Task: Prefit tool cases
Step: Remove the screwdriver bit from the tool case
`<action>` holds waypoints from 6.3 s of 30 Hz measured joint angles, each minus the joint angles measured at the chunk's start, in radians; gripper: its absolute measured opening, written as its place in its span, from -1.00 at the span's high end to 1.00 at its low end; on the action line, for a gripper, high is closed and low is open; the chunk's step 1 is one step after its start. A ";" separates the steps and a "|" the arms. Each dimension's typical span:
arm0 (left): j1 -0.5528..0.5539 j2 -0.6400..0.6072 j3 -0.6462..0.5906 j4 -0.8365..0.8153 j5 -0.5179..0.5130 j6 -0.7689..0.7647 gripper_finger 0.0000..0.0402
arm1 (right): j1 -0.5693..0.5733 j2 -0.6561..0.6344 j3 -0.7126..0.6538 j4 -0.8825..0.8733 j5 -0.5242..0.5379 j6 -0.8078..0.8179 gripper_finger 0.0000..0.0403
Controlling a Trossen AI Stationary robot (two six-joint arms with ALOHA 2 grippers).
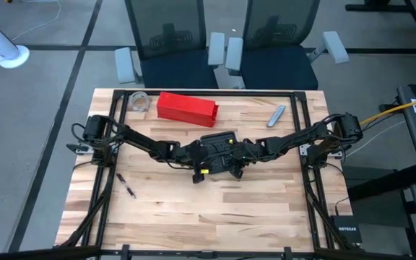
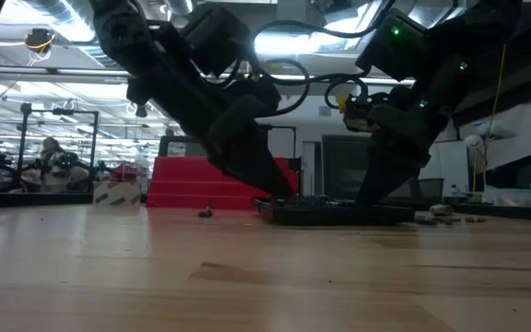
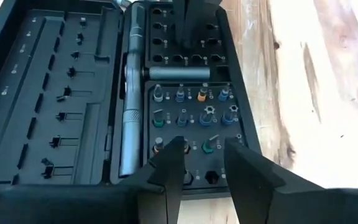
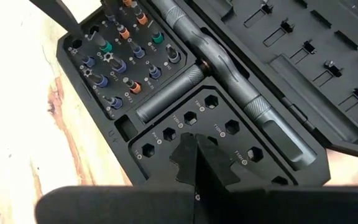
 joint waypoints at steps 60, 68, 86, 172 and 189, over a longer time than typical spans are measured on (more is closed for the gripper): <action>0.118 -0.257 0.009 -0.502 -0.006 0.134 0.52 | 0.000 -0.001 0.001 -0.001 0.003 0.023 0.99; 0.077 -0.219 0.010 -0.257 0.099 0.085 0.46 | 0.000 -0.001 0.001 -0.001 0.004 0.020 0.99; 0.047 -0.056 0.010 -0.155 0.045 0.083 0.46 | 0.000 -0.001 0.001 0.002 0.005 0.020 0.99; 0.026 -0.098 0.010 -0.122 0.038 0.086 0.43 | 0.000 -0.001 0.001 0.007 0.034 0.054 0.99; 0.025 -0.013 0.011 -0.090 0.035 0.111 0.44 | 0.000 -0.001 0.001 0.006 0.042 0.055 0.99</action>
